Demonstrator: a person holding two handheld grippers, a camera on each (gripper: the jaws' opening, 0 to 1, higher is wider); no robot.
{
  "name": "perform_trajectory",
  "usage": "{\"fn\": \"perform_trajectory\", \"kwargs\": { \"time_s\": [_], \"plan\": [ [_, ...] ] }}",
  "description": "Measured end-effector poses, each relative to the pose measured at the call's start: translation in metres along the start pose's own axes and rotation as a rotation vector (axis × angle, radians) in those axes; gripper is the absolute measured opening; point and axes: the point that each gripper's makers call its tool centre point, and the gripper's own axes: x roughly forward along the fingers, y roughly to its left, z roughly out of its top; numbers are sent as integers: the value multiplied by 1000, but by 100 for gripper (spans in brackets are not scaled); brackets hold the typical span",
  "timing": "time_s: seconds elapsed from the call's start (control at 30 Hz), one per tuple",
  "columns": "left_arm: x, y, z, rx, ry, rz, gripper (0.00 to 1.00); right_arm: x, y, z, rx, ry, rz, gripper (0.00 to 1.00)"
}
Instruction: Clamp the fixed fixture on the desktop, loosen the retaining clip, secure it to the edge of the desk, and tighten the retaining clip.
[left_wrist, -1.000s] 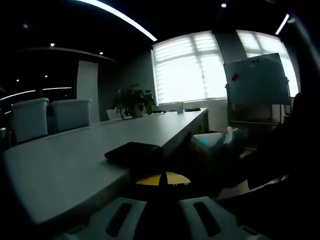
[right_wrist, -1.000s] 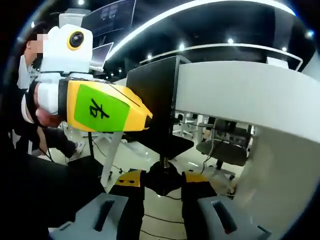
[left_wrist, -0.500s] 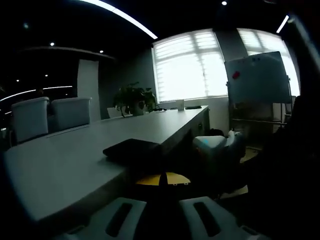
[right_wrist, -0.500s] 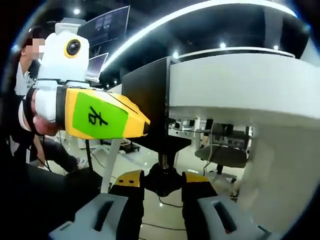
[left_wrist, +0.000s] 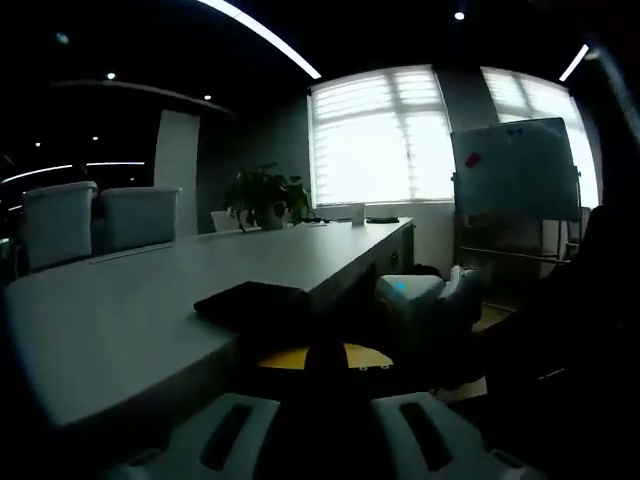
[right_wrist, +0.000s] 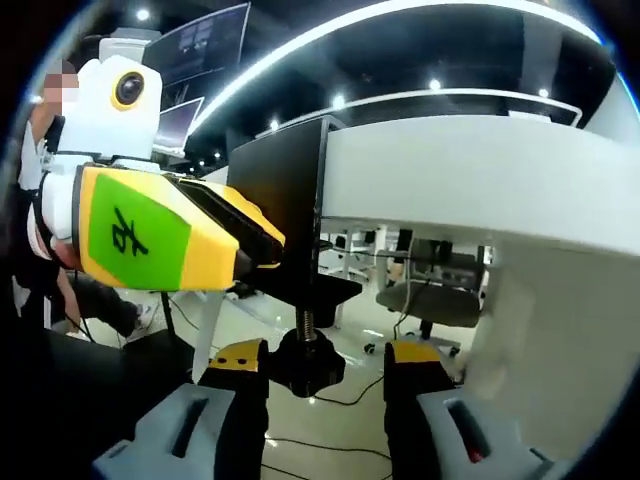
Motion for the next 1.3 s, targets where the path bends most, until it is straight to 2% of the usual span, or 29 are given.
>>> {"fn": "perform_trajectory", "kwargs": {
  "time_s": [0.2,0.33,0.53,0.57,0.63,0.67,0.8,0.87,0.93,1.1,1.17,1.23,1.3],
  "plan": [
    [-6,-3,2,-27,-6,0,21,-4,1,0,0,-5,8,40],
    [-10,-3,1,-37,2,15,23,-9,0,-1,6,2,9,40],
    [-25,-4,-5,-33,35,38,33,-25,-7,-7,0,65,4,42],
    [-27,-4,-5,-34,35,42,35,-27,-8,-9,-1,73,4,41],
    [-34,-1,-5,-41,33,59,37,-38,-9,-13,-35,100,-5,30],
    [-35,-1,-6,-42,34,62,37,-40,-9,-14,-36,104,-8,28],
    [-42,-1,-3,-43,28,77,40,-51,-11,-14,-4,107,-15,39],
    [-45,-2,-2,-39,28,81,41,-56,-10,-19,-41,144,-18,39],
    [-47,-1,-2,-32,32,85,42,-58,-9,-20,-49,153,-15,39],
    [-63,6,-6,-35,52,127,45,-74,-11,-14,-35,163,-21,37],
    [-77,11,-8,-38,61,176,53,-88,-15,-4,1,144,-52,34],
    [-87,13,-11,-53,68,192,58,-99,-20,-1,21,158,-68,32],
    [-98,16,-14,-57,77,213,57,-111,-21,1,32,163,-74,31]
  ]
}}
